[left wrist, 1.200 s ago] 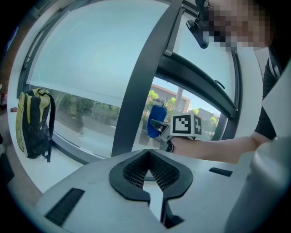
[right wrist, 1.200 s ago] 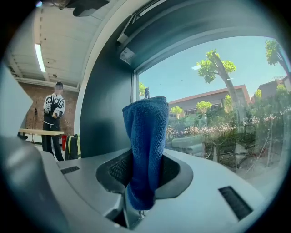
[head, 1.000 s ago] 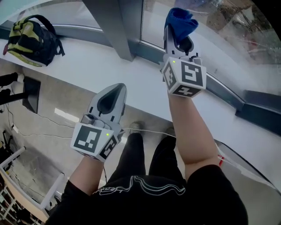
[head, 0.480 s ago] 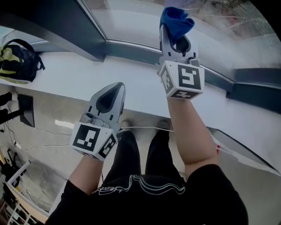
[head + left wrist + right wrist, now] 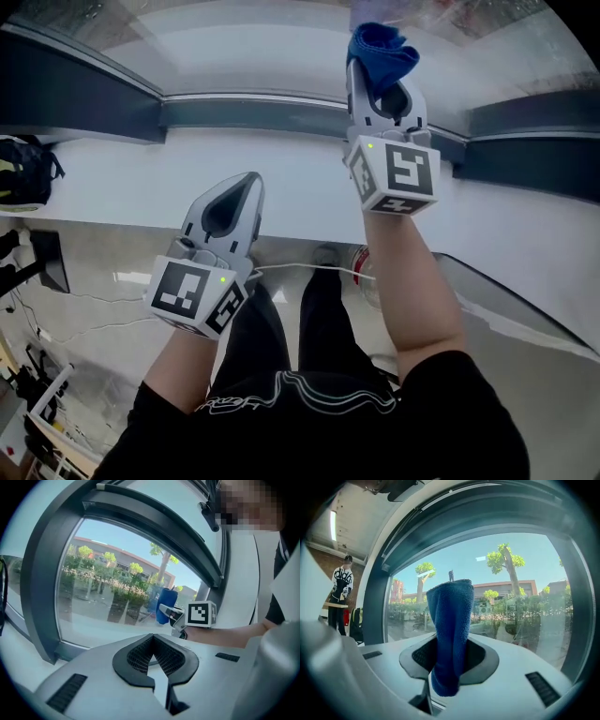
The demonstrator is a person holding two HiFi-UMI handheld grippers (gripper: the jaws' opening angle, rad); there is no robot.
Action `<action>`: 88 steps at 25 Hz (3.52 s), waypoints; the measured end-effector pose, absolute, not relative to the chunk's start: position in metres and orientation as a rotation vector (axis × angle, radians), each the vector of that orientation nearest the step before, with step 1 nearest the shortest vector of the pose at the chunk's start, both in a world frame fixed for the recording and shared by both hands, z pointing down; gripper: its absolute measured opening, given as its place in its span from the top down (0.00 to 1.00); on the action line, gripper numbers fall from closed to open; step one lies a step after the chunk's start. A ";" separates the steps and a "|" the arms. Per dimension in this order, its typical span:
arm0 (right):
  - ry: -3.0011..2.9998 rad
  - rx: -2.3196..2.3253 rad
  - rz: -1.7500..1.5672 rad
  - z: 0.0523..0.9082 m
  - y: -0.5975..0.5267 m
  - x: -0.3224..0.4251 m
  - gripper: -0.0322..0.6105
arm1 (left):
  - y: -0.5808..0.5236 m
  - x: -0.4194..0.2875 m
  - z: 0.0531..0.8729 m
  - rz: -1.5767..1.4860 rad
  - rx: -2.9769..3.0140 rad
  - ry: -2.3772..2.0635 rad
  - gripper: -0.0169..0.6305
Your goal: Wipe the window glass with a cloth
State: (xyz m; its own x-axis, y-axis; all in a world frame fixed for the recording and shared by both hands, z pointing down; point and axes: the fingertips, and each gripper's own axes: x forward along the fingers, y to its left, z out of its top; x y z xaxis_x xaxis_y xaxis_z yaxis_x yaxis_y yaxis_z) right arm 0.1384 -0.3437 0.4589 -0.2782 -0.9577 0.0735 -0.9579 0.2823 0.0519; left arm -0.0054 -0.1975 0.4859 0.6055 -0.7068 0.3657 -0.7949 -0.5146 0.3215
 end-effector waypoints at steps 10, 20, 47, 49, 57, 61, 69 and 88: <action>-2.290 2.053 0.026 0.469 -0.321 0.316 0.80 | -0.194 0.128 0.502 0.300 2.440 -1.038 0.97; -2.154 2.204 0.027 0.468 -0.307 0.436 0.80 | -0.198 0.226 0.509 0.343 2.496 -0.884 0.97; -2.239 2.148 0.107 0.480 -0.292 0.365 0.80 | -0.204 0.179 0.503 0.331 2.476 -0.943 0.97; -2.287 2.102 0.117 0.487 -0.294 0.322 0.80 | -0.205 0.147 0.507 0.313 2.490 -0.961 0.97; -2.501 1.879 0.186 0.488 -0.310 0.140 0.80 | -0.210 0.020 0.499 0.281 2.419 -1.108 0.97; -2.582 1.777 0.193 0.493 -0.314 0.059 0.80 | -0.213 -0.046 0.505 0.272 2.379 -1.180 0.97; -2.672 1.625 0.236 0.520 -0.328 -0.072 0.80 | -0.211 -0.154 0.528 0.263 2.290 -1.286 0.97; -2.690 1.410 0.184 0.554 -0.387 -0.259 0.80 | -0.203 -0.287 0.543 0.209 2.178 -1.420 0.97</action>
State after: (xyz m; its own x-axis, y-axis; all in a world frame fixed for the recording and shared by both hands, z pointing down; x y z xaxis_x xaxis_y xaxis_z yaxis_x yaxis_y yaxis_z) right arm -0.2594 -0.3870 0.5544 -0.5670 -0.8112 0.1429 -0.8231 0.5646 -0.0608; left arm -0.2868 -0.2033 0.5432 0.4366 -0.8051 0.4015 -0.8867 -0.3095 0.3435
